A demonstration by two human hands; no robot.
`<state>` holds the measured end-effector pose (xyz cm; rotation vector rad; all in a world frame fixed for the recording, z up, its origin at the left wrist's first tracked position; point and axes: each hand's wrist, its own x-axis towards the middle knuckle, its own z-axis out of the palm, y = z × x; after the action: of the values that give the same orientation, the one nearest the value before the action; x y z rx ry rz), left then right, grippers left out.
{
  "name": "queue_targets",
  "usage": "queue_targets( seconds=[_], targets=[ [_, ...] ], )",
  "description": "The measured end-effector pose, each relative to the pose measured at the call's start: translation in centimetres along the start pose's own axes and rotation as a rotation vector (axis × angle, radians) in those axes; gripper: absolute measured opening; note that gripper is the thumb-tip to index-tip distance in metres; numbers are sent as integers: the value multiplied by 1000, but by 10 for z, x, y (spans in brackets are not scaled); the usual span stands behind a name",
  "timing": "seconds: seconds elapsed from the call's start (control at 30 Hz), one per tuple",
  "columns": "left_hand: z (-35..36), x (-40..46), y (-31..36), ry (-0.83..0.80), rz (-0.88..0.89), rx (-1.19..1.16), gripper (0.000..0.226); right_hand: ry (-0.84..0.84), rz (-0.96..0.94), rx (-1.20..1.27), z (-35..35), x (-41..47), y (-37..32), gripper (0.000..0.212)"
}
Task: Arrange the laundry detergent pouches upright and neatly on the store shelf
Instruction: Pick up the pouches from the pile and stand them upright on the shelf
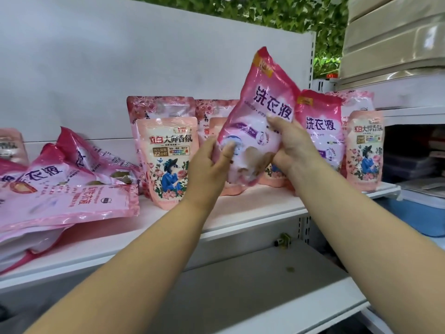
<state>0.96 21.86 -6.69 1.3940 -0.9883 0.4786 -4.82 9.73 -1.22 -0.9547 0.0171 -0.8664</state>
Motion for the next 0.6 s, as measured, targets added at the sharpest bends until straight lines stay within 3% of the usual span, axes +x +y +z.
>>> queue_targets(
  seconds=[0.07, 0.17, 0.33, 0.47, 0.5, 0.6],
  targets=[
    [1, 2, -2, -88, -102, -98, 6, -7, -130, -85, 2, 4, -6, 27],
    [2, 6, -4, -95, -262, -167, 30, -88, -215, -189, 1, 8, -2, 30],
    [2, 6, -5, -191, -473, -26, 52, -43, -68, -269, -18, 14, 36, 25],
    [7, 4, -11, -255, -552, 65, 71, -143, 203, -538, -35, 9, 57, 103],
    [7, 4, -11, -255, -550, 57, 74, -163, 233, -544, -39, 12, 60, 108],
    [8, 6, -13, -233, -522, 87, 75, -135, 144, -591, -41, 16, 62, 99]
  ],
)
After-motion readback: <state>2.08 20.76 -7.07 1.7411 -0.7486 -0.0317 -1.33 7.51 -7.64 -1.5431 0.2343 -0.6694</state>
